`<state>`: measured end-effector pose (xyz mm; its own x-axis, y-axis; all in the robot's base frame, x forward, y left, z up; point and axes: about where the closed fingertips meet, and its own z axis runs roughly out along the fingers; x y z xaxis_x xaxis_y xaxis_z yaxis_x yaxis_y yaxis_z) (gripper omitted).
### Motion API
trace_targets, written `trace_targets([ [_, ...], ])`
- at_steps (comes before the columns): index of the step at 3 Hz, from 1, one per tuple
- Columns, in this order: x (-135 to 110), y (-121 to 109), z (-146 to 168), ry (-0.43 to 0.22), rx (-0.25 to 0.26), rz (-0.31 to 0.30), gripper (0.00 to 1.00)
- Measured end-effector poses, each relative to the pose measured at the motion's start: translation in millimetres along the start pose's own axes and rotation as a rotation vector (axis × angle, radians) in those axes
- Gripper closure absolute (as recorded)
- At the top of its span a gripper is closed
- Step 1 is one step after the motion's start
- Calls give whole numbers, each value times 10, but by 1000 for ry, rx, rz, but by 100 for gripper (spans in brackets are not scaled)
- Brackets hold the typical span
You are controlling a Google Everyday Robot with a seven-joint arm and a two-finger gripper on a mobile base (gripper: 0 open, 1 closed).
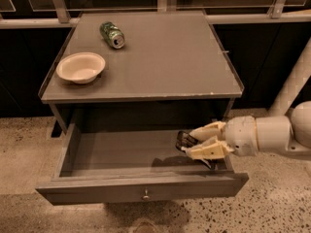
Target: Place rxbar chocolate into top drawer
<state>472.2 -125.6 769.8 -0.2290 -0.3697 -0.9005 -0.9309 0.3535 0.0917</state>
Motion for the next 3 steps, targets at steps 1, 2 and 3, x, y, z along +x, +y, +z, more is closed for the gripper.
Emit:
trace_targets([
  [1, 321, -84, 62, 42, 49, 56, 100],
  [2, 538, -312, 217, 103, 56, 88, 100],
  [3, 726, -513, 479, 147, 39, 120, 100],
])
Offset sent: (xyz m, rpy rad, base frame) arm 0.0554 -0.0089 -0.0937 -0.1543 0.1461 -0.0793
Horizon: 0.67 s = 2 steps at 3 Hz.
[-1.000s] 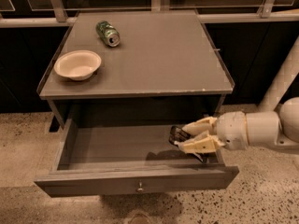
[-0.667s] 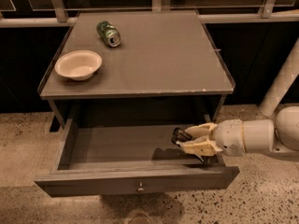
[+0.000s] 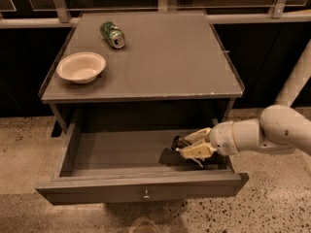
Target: Place rxbar chocolate into top drawer
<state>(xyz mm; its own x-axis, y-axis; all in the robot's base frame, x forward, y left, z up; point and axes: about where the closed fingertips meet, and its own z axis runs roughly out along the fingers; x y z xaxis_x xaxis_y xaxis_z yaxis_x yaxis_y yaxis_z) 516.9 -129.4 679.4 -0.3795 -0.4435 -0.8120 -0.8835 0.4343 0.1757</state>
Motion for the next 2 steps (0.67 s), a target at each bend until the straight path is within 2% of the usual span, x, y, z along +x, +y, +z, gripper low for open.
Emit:
trace_targets([
  [1, 158, -78, 256, 40, -30, 37, 100],
  [2, 156, -75, 270, 41, -33, 37, 81],
])
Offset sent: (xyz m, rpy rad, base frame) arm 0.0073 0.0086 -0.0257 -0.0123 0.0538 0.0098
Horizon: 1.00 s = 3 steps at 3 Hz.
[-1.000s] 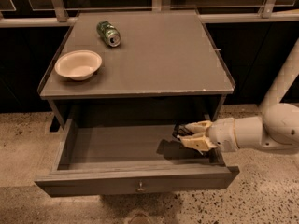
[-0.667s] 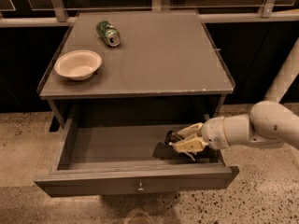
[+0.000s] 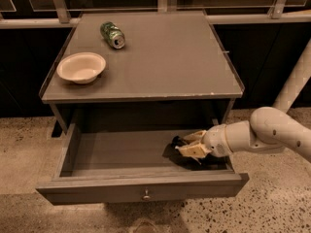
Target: Place rxbar chocolate into top drawer
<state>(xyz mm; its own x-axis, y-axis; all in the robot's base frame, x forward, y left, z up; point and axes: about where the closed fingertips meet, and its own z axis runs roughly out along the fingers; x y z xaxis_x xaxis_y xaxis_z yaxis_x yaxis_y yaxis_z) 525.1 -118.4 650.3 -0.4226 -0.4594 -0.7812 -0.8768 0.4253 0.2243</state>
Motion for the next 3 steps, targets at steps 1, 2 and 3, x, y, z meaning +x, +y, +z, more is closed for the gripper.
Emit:
trace_targets([
  [1, 0, 0, 0, 0, 0, 0, 58],
  [2, 0, 0, 1, 0, 0, 0, 34],
  [3, 0, 0, 1, 0, 0, 0, 11],
])
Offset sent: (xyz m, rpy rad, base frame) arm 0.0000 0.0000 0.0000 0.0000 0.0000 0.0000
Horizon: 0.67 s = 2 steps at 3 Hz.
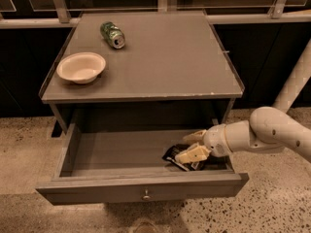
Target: Place rxbar chocolate into top drawer
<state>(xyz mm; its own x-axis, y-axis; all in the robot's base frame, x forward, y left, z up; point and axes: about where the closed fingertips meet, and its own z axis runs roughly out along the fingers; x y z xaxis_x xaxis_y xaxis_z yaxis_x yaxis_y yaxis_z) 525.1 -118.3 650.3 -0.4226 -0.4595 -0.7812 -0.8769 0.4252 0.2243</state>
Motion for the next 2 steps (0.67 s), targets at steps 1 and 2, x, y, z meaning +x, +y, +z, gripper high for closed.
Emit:
trace_targets([
  [1, 0, 0, 1, 0, 0, 0, 0],
  [2, 0, 0, 1, 0, 0, 0, 0],
])
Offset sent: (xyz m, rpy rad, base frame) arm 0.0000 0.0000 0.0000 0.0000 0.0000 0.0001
